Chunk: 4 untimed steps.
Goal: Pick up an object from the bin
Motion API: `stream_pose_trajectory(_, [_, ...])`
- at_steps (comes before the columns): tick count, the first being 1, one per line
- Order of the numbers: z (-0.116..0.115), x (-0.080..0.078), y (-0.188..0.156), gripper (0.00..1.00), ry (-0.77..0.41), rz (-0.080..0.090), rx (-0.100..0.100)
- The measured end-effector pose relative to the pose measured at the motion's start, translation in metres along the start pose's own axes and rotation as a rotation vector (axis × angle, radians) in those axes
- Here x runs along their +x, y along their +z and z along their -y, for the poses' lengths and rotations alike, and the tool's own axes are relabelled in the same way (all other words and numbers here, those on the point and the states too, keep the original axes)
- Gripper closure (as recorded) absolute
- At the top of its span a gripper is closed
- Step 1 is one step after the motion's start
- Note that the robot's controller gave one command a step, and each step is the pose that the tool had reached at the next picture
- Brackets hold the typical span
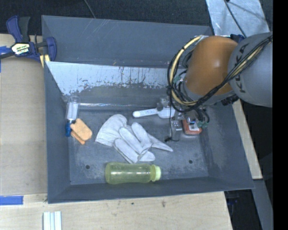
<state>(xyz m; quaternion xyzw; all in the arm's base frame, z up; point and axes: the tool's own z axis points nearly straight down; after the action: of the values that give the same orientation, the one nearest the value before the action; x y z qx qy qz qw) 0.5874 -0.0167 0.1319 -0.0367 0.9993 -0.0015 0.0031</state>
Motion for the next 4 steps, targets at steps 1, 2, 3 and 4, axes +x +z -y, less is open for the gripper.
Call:
stream_pose_trajectory(1, [-0.025, 0.026, 0.031, 0.00, -0.022, -0.001, -0.006])
stream_pose_trajectory(2, [-0.026, -0.003, 0.061, 1.00, -0.074, 0.001, -0.003])
stream_pose_trajectory(3, [-0.026, -0.003, 0.061, 1.00, -0.074, 0.000, -0.003])
stream_pose_trajectory(4, [-0.027, -0.009, -0.040, 1.00, -0.102, -0.003, -0.003])
